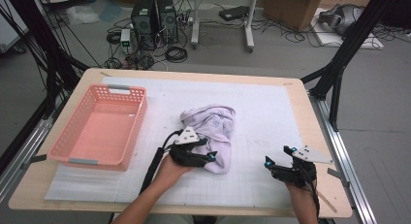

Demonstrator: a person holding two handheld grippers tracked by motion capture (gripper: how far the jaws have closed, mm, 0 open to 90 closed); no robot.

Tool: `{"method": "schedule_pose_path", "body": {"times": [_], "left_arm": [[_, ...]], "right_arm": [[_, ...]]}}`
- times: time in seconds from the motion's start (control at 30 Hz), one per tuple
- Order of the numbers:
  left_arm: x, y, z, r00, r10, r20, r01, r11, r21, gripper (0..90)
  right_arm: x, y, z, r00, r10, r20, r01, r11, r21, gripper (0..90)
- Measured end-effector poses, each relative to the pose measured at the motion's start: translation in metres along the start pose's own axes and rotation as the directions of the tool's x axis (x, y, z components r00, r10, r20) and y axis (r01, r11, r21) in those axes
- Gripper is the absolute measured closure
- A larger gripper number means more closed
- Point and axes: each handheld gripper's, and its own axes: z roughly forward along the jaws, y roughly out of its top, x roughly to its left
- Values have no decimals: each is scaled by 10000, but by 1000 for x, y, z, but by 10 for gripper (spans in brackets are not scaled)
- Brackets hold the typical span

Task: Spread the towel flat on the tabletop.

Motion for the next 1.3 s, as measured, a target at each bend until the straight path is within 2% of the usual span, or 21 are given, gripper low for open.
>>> {"method": "schedule_pose_path", "body": {"times": [0.1, 0.2, 0.3, 0.33, 0.43, 0.47, 0.5, 0.57, 0.63, 0.67, 0.77, 0.83, 0.93, 1.03, 1.17, 1.3], "left_arm": [[-13, 4, 18, 9985, 516, 157, -525, 9967, 617, 387], [-23, 4, 35, 9950, 997, 90, -1000, 9870, 1257, 386], [-28, 2, 46, 9904, 1328, -388, -1245, 9778, 1683, 401], [-29, 2, 48, 9861, 1529, -642, -1389, 9731, 1840, 423], [-33, 2, 50, 9717, 1942, -1341, -1659, 9663, 1970, 589], [-32, 2, 49, 9713, 1902, -1425, -1616, 9683, 1907, 666], [-28, 3, 47, 9766, 1669, -1354, -1410, 9731, 1819, 736], [-19, 4, 40, 9924, 764, -969, -632, 9892, 1324, 789], [-11, 6, 28, 9976, -107, -683, 133, 9992, 388, 799], [-7, 7, 21, 9976, -367, -584, 368, 9993, 1, 801], [7, 13, -4, 9944, -793, -704, 743, 9947, -712, 802], [19, 14, -22, 9899, -968, -1037, 853, 9902, -1105, 802], [36, 10, -46, 9786, -1467, -1446, 1220, 9785, -1665, 802], [49, 5, -66, 9663, -1738, -1901, 1326, 9684, -2110, 802], [60, -1, -81, 9527, -2015, -2277, 1450, 9593, -2423, 802], [63, -3, -87, 9517, -1885, -2424, 1289, 9617, -2417, 802]], "right_arm": [[0, 0, 0, 10000, -2, -22, 2, 10000, 15, 168], [0, 0, -1, 10000, 72, -28, -72, 10000, 5, 169], [-1, 0, -2, 10000, 66, -13, -66, 10000, -22, 168], [-2, 0, -2, 10000, 45, 2, -45, 10000, -34, 168], [-3, -1, -2, 10000, 57, 2, -57, 10000, -49, 168], [-2, 0, -2, 10000, 76, 4, -76, 10000, -48, 168], [-2, 0, -2, 10000, 74, -3, -74, 10000, -22, 168], [-2, 0, -2, 10000, 81, -21, -81, 10000, 2, 169], [-2, -1, -2, 10000, 30, -43, -30, 10000, -12, 168], [-2, -1, -2, 10000, 52, -45, -52, 10000, 0, 169], [-1, -1, 0, 9996, 30, -292, -30, 10000, 13, 168], [0, -1, 2, 9991, -58, -411, 60, 10000, 51, 168], [4, 0, 6, 9985, -92, -544, 100, 9998, 150, 168], [9, 2, 12, 9966, -128, -813, 155, 9993, 329, 168], [19, 6, 24, 9933, -188, -1137, 259, 9978, 609, 167], [30, 16, 40, 9878, -422, -1497, 531, 9962, 695, 168]]}}
